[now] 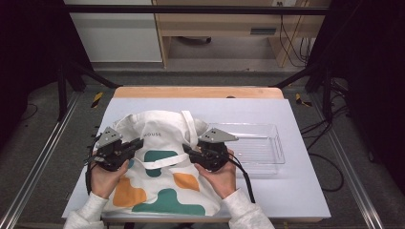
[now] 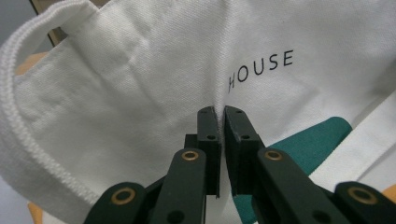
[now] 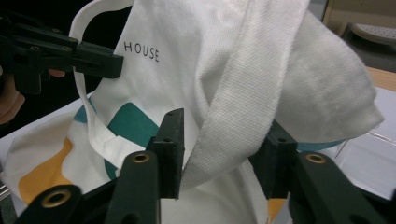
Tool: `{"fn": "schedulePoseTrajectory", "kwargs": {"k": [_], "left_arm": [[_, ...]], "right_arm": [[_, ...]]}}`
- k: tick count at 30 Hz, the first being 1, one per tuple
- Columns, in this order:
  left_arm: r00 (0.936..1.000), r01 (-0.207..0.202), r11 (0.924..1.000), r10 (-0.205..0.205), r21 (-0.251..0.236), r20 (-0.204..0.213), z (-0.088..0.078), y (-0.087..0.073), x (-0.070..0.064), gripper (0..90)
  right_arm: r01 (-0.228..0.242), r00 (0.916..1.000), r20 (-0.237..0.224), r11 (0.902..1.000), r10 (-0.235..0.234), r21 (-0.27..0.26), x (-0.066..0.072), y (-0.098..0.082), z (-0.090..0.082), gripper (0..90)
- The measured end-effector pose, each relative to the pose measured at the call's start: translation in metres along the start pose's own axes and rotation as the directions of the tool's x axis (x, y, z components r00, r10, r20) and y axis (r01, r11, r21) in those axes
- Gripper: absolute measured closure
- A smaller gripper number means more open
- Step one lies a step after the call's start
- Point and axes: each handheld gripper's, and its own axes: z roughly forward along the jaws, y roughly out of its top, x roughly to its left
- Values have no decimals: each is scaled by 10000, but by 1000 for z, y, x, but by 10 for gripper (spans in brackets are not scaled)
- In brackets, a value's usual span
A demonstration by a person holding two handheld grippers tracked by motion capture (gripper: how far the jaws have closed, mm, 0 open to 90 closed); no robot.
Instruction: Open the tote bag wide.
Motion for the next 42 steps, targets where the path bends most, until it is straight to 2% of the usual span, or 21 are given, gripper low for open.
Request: {"fn": "schedulePoseTrajectory", "kwargs": {"k": [3,5,8,10,11,12,14,15,16,23,26,28,30,31,32,35,37,38,42], "left_arm": [[10000,38,10000,-38,-17,29,0,0,1,842],[9999,104,9999,-104,-33,68,1,0,1,826],[9995,278,9994,-275,-181,150,2,2,3,713],[9992,358,9991,-354,-239,183,3,3,3,634],[9989,417,9989,-412,-233,207,4,4,3,634],[9994,326,9993,-324,-181,92,5,5,3,584],[9998,187,9997,-187,-162,-18,6,5,2,572],[9992,-119,9999,119,4,-393,8,4,0,571],[9984,-261,9997,262,36,-495,9,4,0,568],[9935,-712,9974,722,150,-881,8,6,-5,564],[9906,-875,9960,851,-186,-1068,3,8,-7,545],[9908,-933,9951,896,-315,-1018,2,8,-8,537],[9917,-834,9953,779,-501,-1027,2,8,-8,524],[9917,-834,9953,779,-501,-1027,2,8,-8,540],[9948,-707,9961,664,-536,-777,2,7,-8,567],[9962,-611,9967,576,-527,-657,4,5,-7,634],[9973,-477,9982,455,-372,-578,6,4,-7,716],[9981,-347,9993,339,-139,-521,8,2,-6,758],[9991,-269,9996,271,41,-341,9,0,-6,855]], "right_arm": [[-77,9999,-77,9999,78,133,1,0,0,679],[37,10000,-2,9998,-37,190,3,-1,0,735],[208,9997,102,9993,-211,295,4,-1,-1,810],[223,9997,67,9992,-226,337,4,-2,-1,825],[223,9997,67,9992,-226,337,4,-2,-1,825],[257,9997,26,9990,-258,376,4,-3,-2,829],[255,9997,-4,9990,-255,364,5,-3,-3,831],[265,9996,-15,9990,-265,356,5,-4,-3,831],[249,9997,-19,9991,-249,351,5,-4,-3,831],[265,9995,-159,9992,-261,294,5,-6,-5,831],[315,9993,-223,9990,-308,317,8,-7,-6,832],[351,9991,-233,9989,-344,295,9,-7,-6,831],[368,9990,-264,9988,-359,310,10,-8,-6,831],[387,9989,-266,9987,-378,318,10,-8,-6,831],[402,9988,-288,9987,-392,325,10,-9,-6,831],[404,9988,-306,9985,-393,368,11,-11,-6,831],[400,9988,-299,9985,-389,383,11,-11,-5,830],[394,9988,-293,9985,-383,375,11,-12,-5,830],[355,9990,-296,9986,-344,392,10,-12,-5,822]]}}
